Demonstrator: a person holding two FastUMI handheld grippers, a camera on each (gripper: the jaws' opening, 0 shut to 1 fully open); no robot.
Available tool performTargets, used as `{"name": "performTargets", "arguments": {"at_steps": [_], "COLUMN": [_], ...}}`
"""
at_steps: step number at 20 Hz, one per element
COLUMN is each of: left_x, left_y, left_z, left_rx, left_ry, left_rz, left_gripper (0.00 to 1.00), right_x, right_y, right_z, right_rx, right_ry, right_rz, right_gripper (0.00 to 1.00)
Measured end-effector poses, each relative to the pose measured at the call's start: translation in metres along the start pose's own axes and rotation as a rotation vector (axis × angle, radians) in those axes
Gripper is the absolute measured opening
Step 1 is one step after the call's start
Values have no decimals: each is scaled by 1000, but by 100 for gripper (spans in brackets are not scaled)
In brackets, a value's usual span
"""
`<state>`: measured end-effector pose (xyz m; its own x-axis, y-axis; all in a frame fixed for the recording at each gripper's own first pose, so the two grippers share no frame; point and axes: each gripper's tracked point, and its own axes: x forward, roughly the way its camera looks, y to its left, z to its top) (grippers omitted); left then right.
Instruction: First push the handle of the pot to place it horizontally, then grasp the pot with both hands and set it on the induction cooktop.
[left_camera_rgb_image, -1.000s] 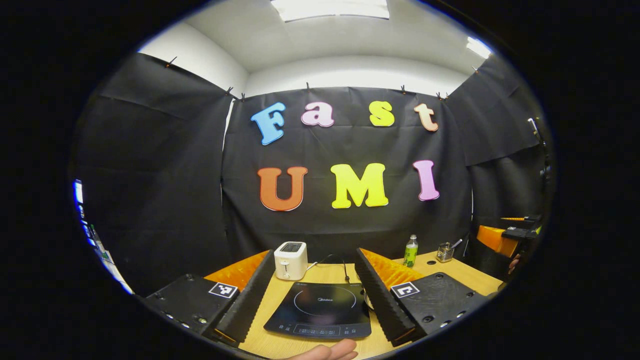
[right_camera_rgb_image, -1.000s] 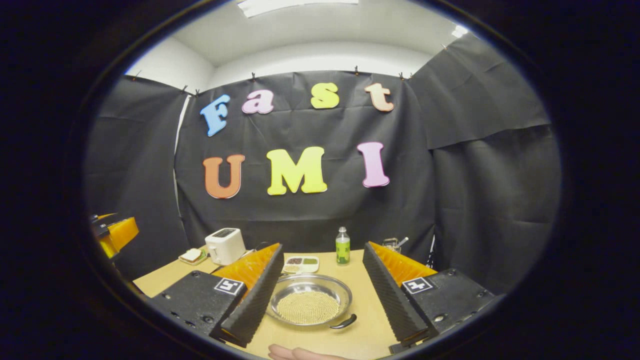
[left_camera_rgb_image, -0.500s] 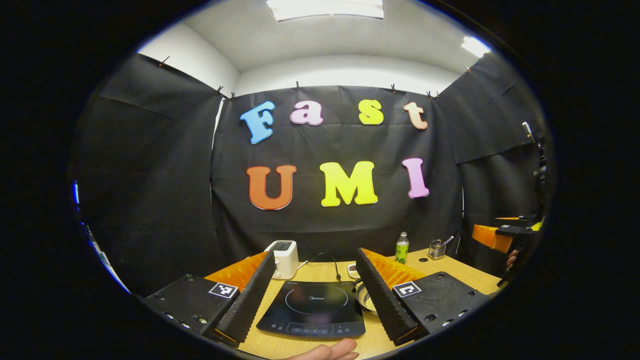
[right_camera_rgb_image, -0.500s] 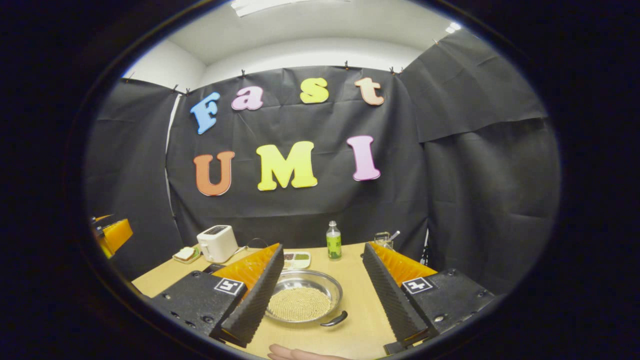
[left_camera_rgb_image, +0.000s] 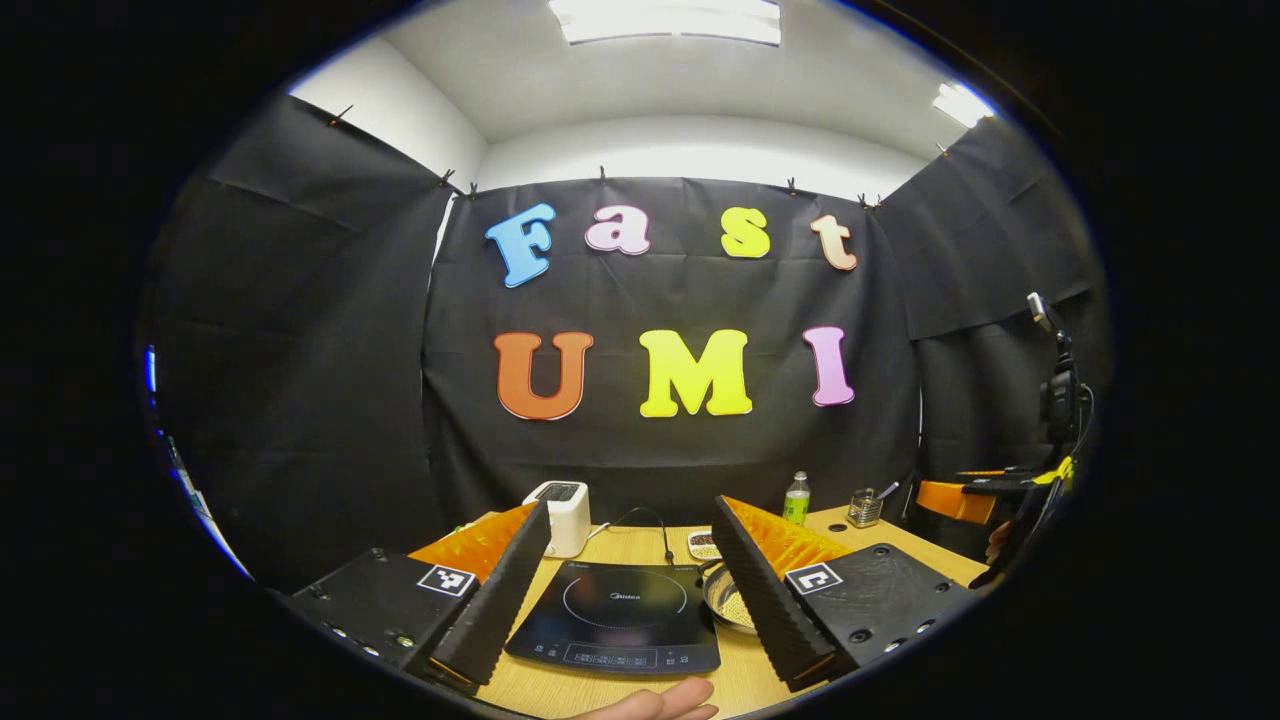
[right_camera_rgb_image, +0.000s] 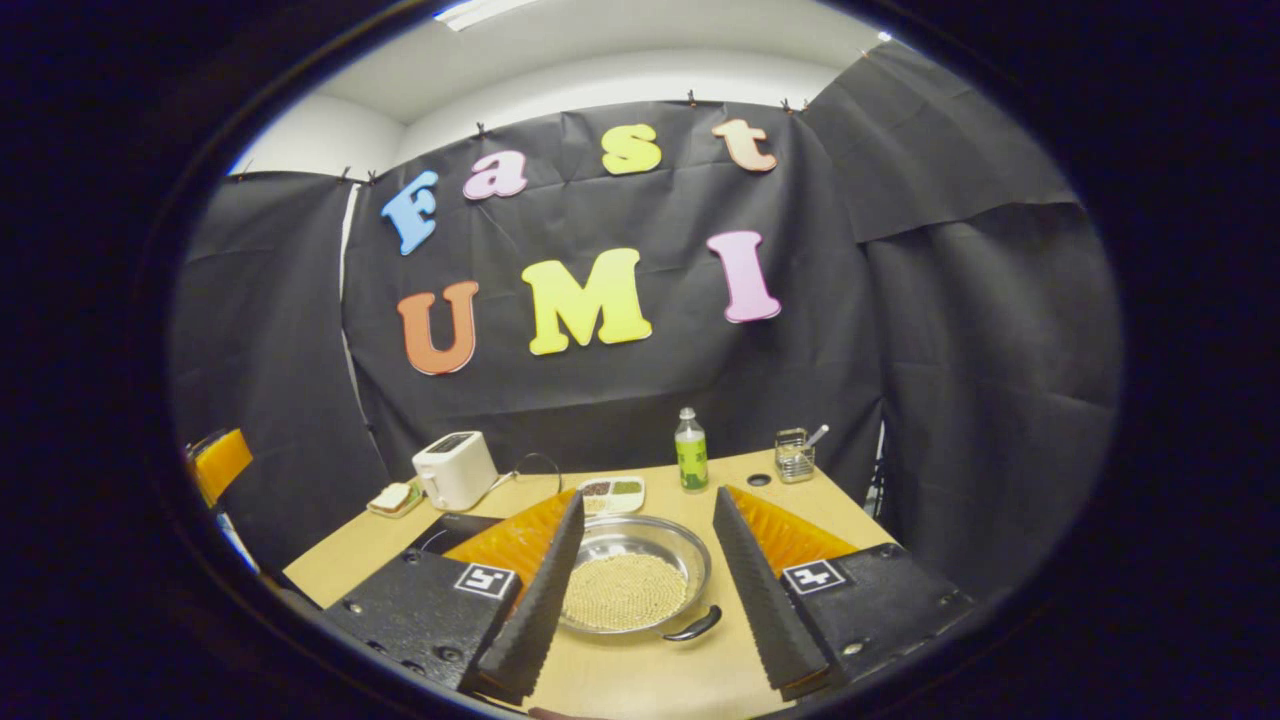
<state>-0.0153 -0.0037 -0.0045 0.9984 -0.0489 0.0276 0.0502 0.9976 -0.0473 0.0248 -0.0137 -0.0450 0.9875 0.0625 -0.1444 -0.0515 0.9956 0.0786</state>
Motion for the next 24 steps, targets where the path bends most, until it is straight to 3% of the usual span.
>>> {"name": "performTargets", "arguments": {"at_steps": [3, 5, 6, 8, 14, 15, 16, 17, 19, 20, 21, 22, 24], "left_x": [-3, -3, -2, -3, -9, -8, -9, -10, -10, -10, -10, -10, -9], "left_y": [3, 5, 6, 9, 6, 5, 6, 7, 8, 7, 8, 10, 13], "left_z": [2, 0, -1, -6, -13, -15, -17, -20, -22, -25, -26, -29, -30], "left_rx": [-8, -20, -23, -21, -9, -9, -7, -5, -5, -7, -10, -11, -13], "left_ry": [-11, -5, -1, 8, 9, 11, 16, 19, 22, 26, 31, 35, 40], "left_rz": [3, 5, 7, 9, -15, -21, -23, -20, -20, -22, -21, -20, -14], "left_gripper": [96, 96, 96, 96, 96, 89, 89, 96, 96, 89, 89, 96, 96], "right_x": [8, 14, 18, 26, 44, 45, 47, 47, 50, 47, 45, 46, 47], "right_y": [9, 20, 19, 10, 8, 12, 12, 8, -1, -1, -1, 1, 0], "right_z": [-10, -22, -29, -44, -100, -110, -124, -136, -155, -164, -172, -180, -192], "right_rx": [-17, -19, -22, -27, -85, -80, -88, -112, -150, -165, -168, -167, -177], "right_ry": [39, 93, 122, 180, 374, 419, 469, 523, 576, 605, 631, 648, 676], "right_rz": [58, 107, 115, 91, 98, 110, 110, 96, 60, 55, 56, 65, 64], "right_gripper": [65, 46, 27, 2, 4, 4, 2, 4, 4, 4, 4, 4, 4]}}
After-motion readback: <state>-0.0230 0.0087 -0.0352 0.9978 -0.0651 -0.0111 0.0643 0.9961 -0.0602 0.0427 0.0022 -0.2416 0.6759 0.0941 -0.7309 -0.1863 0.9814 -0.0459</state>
